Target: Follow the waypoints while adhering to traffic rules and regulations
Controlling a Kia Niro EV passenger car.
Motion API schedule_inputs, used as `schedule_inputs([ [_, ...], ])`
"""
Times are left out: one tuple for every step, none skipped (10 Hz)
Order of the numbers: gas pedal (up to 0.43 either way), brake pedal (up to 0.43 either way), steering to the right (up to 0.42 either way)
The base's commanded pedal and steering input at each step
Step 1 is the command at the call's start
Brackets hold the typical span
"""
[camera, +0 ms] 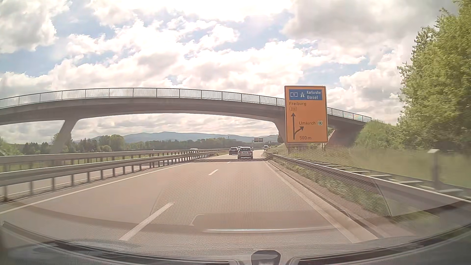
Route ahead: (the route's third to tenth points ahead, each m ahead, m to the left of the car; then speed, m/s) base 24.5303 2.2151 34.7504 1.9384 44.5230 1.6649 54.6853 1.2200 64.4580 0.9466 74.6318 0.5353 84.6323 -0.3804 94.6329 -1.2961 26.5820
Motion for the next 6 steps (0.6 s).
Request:
schedule_inputs([
  [0.287,0.000,0.008],
  [0.287,0.000,0.008],
  [0.287,0.000,0.008],
  [0.287,0.000,0.008],
  [0.287,0.000,0.008],
  [0.287,0.000,0.008],
])
